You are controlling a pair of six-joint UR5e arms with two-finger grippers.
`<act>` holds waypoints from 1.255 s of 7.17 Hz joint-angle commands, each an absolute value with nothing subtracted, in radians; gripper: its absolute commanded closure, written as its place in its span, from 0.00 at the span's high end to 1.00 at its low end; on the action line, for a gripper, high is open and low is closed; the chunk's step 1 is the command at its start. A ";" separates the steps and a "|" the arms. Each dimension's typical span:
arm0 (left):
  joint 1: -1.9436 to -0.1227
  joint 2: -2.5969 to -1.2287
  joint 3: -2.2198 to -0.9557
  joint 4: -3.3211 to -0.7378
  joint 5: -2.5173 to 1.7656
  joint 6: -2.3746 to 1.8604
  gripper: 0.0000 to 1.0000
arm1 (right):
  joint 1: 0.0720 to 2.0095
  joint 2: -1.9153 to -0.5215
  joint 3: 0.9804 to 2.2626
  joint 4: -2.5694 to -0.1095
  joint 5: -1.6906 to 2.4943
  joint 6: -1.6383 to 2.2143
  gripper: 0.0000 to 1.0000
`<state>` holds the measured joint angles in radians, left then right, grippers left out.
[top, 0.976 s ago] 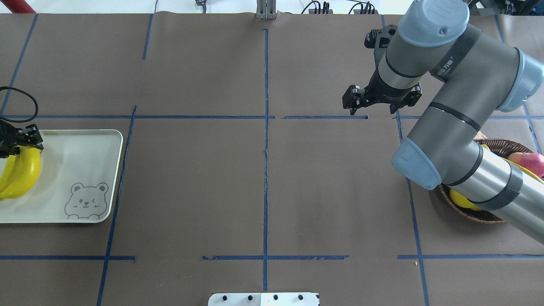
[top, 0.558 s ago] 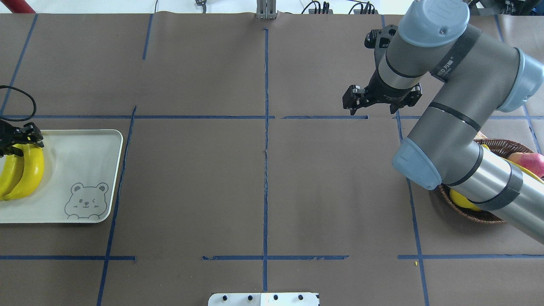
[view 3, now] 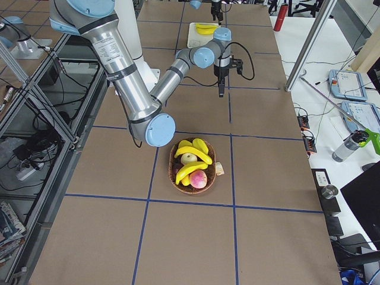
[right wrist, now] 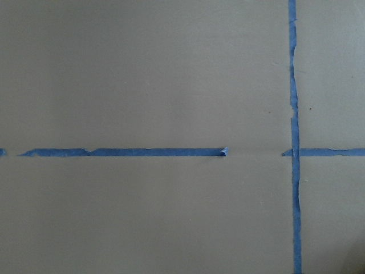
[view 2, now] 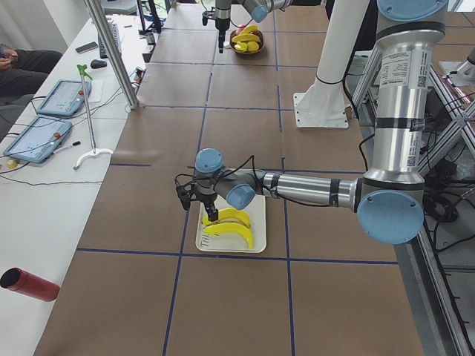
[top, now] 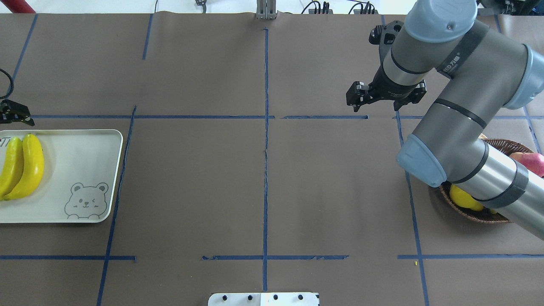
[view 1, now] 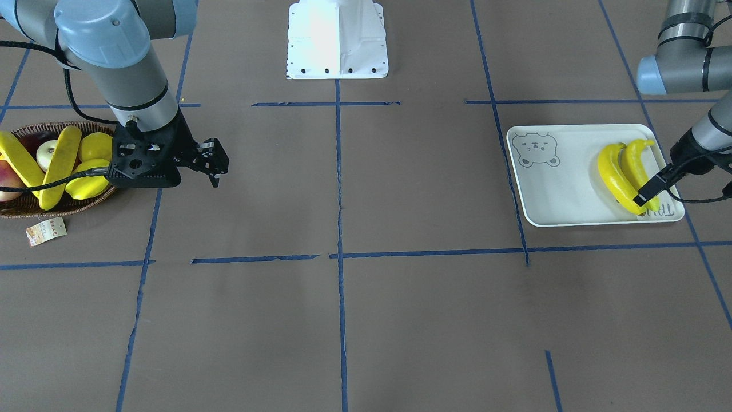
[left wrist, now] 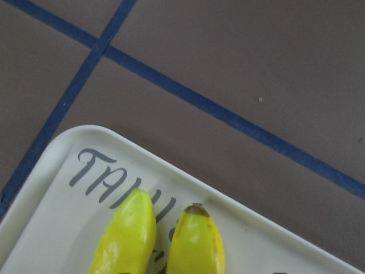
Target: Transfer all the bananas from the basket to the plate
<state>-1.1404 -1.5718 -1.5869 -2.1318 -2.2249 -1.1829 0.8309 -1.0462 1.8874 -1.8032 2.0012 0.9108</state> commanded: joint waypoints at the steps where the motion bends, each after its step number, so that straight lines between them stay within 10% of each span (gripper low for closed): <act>1: -1.152 -1.572 -1.667 -2.129 -2.293 -1.113 1.00 | 0.892 -1.136 1.946 -1.810 2.008 0.756 1.00; 5: -1.143 -1.605 -1.724 -2.132 -2.295 -1.095 1.00 | 0.942 -1.576 2.117 -1.670 1.949 0.614 1.00; 9: -1.141 -1.605 -1.721 -2.132 -2.295 -1.095 1.00 | 0.781 -1.644 2.042 -1.586 1.778 0.658 1.00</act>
<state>-1.1424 -1.6041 -1.7234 -2.1322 -2.2955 -1.0953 0.8257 -1.6374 2.0614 -1.5869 1.8248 0.6478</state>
